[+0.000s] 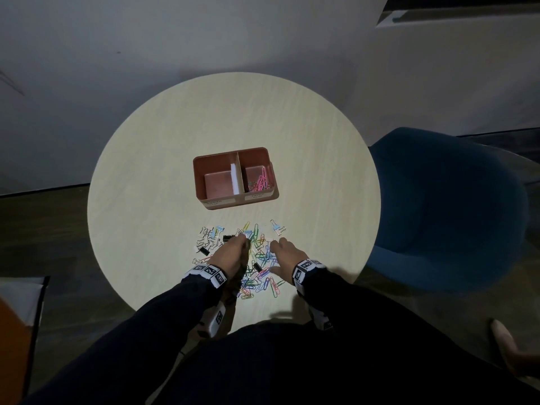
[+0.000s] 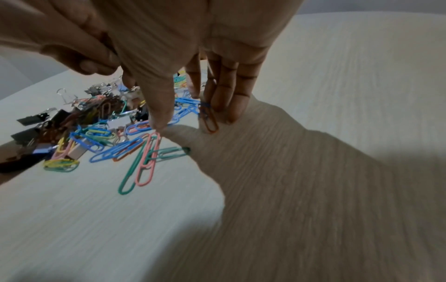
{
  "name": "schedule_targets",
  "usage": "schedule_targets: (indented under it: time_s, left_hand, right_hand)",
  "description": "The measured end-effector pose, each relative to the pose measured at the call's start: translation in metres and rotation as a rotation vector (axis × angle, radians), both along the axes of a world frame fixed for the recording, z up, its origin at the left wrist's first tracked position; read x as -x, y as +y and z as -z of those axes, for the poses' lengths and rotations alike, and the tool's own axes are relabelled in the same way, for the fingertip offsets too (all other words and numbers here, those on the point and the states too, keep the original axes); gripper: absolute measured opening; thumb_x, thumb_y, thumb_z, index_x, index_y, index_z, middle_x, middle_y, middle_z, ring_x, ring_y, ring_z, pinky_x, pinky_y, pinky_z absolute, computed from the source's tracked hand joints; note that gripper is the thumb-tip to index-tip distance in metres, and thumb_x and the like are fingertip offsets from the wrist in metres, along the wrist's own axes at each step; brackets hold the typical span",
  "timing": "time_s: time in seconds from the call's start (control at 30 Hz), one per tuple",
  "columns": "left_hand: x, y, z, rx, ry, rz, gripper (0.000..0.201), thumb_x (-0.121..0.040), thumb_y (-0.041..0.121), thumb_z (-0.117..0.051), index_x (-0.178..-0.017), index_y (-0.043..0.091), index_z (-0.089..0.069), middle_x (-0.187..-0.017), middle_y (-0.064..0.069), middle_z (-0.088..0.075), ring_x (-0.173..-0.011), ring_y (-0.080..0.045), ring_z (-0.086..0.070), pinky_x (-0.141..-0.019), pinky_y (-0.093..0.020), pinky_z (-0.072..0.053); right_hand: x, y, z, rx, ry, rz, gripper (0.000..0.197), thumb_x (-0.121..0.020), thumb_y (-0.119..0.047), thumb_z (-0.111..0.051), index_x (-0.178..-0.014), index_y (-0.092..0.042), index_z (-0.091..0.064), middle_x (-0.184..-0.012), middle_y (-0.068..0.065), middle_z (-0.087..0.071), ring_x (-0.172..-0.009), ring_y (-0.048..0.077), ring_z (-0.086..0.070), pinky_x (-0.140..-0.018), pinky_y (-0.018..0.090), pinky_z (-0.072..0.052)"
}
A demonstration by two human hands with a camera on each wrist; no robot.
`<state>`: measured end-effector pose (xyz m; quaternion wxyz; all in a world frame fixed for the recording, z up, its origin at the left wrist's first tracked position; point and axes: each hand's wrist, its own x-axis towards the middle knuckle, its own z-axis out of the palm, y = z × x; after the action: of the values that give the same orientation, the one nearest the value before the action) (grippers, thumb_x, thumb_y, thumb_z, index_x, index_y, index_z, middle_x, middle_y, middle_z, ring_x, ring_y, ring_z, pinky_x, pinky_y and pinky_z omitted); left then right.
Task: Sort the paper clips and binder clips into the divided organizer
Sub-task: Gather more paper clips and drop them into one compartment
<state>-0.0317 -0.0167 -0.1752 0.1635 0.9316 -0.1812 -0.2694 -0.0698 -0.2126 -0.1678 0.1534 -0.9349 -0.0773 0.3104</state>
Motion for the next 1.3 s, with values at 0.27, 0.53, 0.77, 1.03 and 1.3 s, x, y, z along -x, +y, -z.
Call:
schedule_targets:
  time_s: [0.27,0.53,0.77,1.03,1.3]
  left_hand:
    - [0.018,0.008,0.001,-0.12,0.037,0.068,0.032,-0.086,0.027,-0.065,-0.112,0.016,-0.05,-0.112,-0.005,-0.047,-0.091,-0.028,-0.059,-0.066,-0.031,-0.041]
    - [0.026,0.0,0.003,-0.191,0.003,0.157,0.042,-0.086,0.022,-0.063,-0.126,0.021,-0.048,-0.115,-0.009,-0.049,-0.092,-0.033,-0.059,-0.068,-0.035,-0.044]
    - [0.022,0.006,0.001,-0.126,0.032,0.171,0.028,-0.094,0.024,-0.051,-0.122,0.025,-0.053,-0.112,-0.006,-0.055,-0.094,-0.029,-0.059,-0.07,-0.031,-0.044]
    - [0.016,0.024,-0.007,-0.005,0.068,0.141,0.022,-0.1,0.038,-0.039,-0.101,0.025,-0.057,-0.103,-0.004,-0.052,-0.091,-0.024,-0.057,-0.081,-0.037,-0.049]
    - [0.019,0.032,-0.019,0.167,0.076,0.058,0.021,-0.099,0.032,-0.046,-0.095,0.018,-0.061,-0.102,0.003,-0.046,-0.087,-0.017,-0.056,-0.079,-0.032,-0.049]
  right_hand:
    - [0.009,0.01,0.007,0.015,-0.016,-0.084,0.044,-0.089,-0.025,-0.068,-0.124,-0.009,-0.046,-0.123,0.012,-0.042,-0.115,0.031,-0.046,-0.076,0.039,-0.044]
    - [0.014,0.009,0.002,0.063,-0.004,-0.115,0.026,-0.098,-0.015,-0.054,-0.121,-0.007,-0.048,-0.12,0.014,-0.047,-0.11,0.033,-0.051,-0.077,0.04,-0.044]
    - [0.01,0.006,-0.01,0.066,0.037,-0.096,0.016,-0.099,-0.015,-0.049,-0.112,-0.011,-0.042,-0.095,0.014,-0.062,-0.07,0.03,-0.051,-0.06,0.034,-0.039]
    - [0.01,-0.003,-0.024,0.025,0.047,-0.03,0.013,-0.102,-0.022,-0.043,-0.113,-0.015,-0.041,-0.084,0.009,-0.052,-0.069,0.029,-0.048,-0.055,0.031,-0.032]
    - [0.011,-0.011,-0.029,-0.054,0.029,0.062,0.012,-0.103,-0.026,-0.038,-0.11,-0.017,-0.042,-0.092,0.013,-0.061,-0.071,0.029,-0.049,-0.062,0.033,-0.037]
